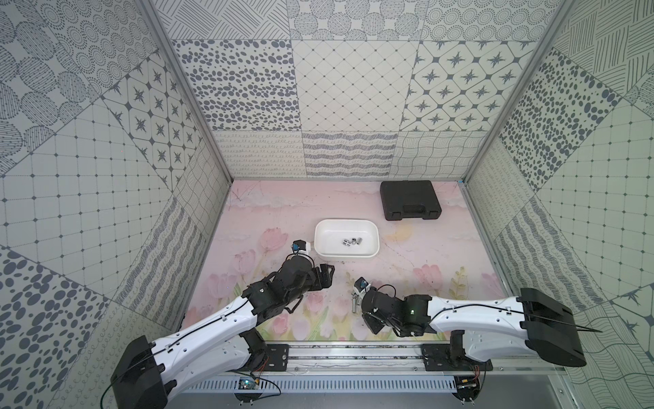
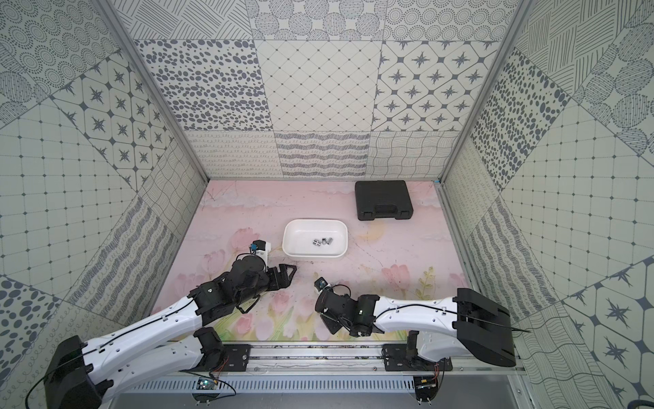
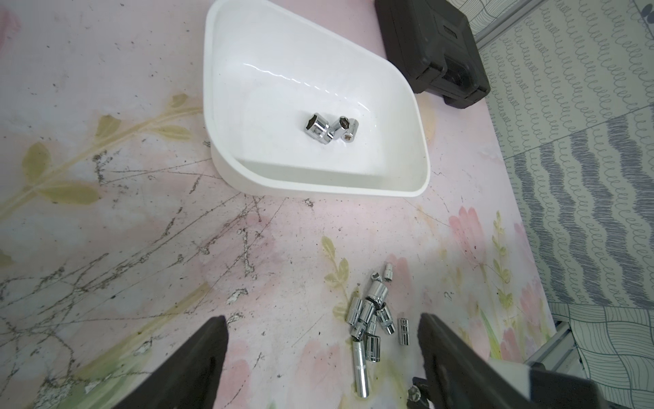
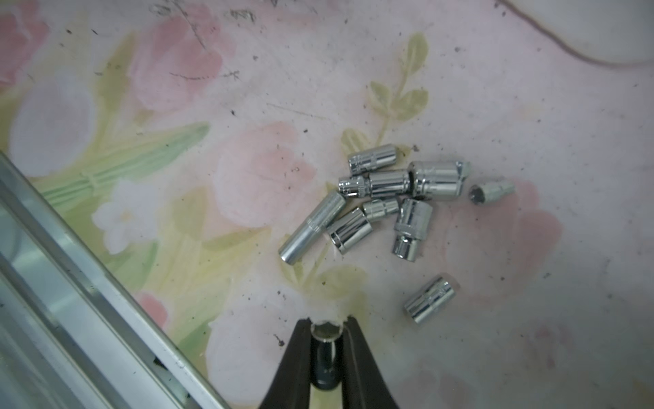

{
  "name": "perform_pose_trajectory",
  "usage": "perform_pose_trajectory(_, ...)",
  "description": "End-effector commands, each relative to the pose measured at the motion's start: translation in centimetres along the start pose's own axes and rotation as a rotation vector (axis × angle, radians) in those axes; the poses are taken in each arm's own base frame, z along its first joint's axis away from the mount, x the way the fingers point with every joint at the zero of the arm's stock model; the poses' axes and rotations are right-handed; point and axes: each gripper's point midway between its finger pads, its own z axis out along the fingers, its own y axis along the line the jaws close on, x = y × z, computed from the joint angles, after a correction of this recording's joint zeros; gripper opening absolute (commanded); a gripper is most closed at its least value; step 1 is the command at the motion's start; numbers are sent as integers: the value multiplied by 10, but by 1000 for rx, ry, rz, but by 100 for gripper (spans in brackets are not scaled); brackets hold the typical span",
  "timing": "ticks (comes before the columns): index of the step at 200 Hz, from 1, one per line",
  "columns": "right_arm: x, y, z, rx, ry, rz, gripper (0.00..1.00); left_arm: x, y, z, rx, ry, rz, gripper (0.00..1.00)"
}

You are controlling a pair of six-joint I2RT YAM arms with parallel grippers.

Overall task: Put the socket on the desktop into the storage box
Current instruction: Place the socket head in the storage box.

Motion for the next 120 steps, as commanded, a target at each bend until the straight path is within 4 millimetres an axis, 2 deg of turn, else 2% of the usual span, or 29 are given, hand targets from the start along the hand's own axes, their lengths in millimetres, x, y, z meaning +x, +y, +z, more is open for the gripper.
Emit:
perform_pose_trajectory(1, -58, 9, -32, -24, -171, 4, 6, -2, 0, -7, 35, -36, -60, 88)
perform_pose_trajectory(26, -110, -5, -48, -37, -248, 80, 5, -2, -3, -9, 55, -37, -67, 87)
perform_pose_trajectory(50, -155, -33, -43, -22, -268, 167, 4, 1, -7, -7, 74, -16, -78, 87)
perform_pose_trajectory(66, -178, -53, -27, -21, -252, 226, 4, 5, -9, -3, 83, 5, -84, 87)
perform_pose_trajectory(86, -199, -77, 2, -5, -212, 275, 4, 9, -13, 1, 88, 37, -70, 87)
perform_pose_trajectory(120, -207, -119, 52, 44, -140, 367, 7, 14, -11, 8, 64, 66, -54, 87)
